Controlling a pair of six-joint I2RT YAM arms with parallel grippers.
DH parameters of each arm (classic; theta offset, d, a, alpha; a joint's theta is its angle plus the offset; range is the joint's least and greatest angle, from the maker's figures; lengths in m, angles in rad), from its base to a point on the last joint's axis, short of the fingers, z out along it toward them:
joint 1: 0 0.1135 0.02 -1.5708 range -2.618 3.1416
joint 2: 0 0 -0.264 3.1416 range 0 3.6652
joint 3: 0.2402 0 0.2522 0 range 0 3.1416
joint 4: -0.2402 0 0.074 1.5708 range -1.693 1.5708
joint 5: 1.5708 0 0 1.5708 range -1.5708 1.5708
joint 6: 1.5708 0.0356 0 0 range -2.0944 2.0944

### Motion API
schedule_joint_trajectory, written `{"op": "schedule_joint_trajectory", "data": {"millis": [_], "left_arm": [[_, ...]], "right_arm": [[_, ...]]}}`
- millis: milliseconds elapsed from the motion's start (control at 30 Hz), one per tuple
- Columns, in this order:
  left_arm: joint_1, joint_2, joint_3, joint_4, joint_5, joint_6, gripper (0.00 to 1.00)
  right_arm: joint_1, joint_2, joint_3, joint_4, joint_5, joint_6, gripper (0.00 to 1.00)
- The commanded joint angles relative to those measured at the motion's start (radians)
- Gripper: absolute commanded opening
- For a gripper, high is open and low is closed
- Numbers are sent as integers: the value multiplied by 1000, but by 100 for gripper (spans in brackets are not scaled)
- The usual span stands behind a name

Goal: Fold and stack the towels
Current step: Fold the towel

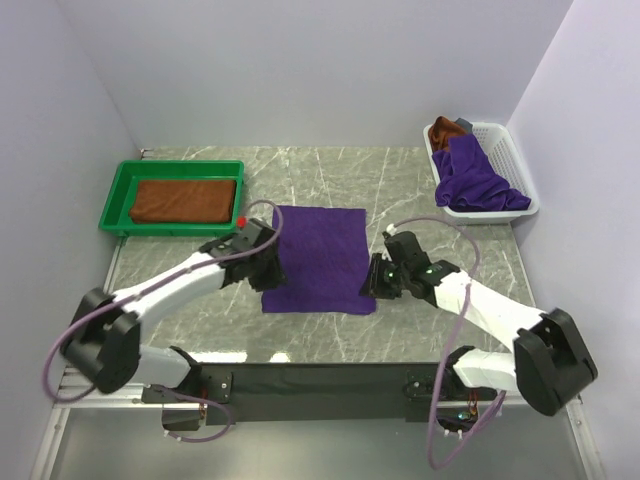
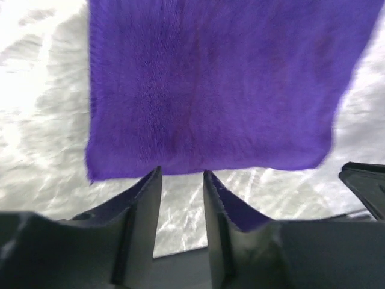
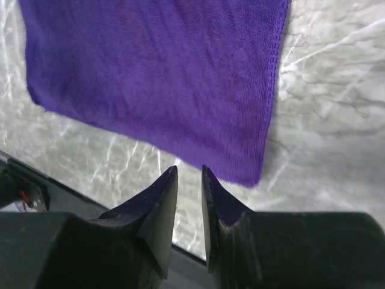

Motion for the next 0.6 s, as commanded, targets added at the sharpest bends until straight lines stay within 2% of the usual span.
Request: {"op": "schedule_joint_trajectory", "data": {"millis": [0, 133, 233, 433, 567], "left_arm": [[-25, 79, -7, 83, -32, -22, 35], [-25, 139, -85, 136, -70, -48, 29], [-25, 153, -169, 155, -57, -69, 29], [-26, 90, -324, 170, -11, -120, 32], [-26, 9, -340, 120, -15, -126, 35]], "right_arm": [[10, 67, -52, 163, -25, 65, 29], [10, 196, -96, 203, -40, 68, 29], [9, 225, -124, 184, -54, 65, 28], [-28, 158, -193, 89, 1, 64, 29], [-40, 75, -202, 24, 38, 61, 29]]}}
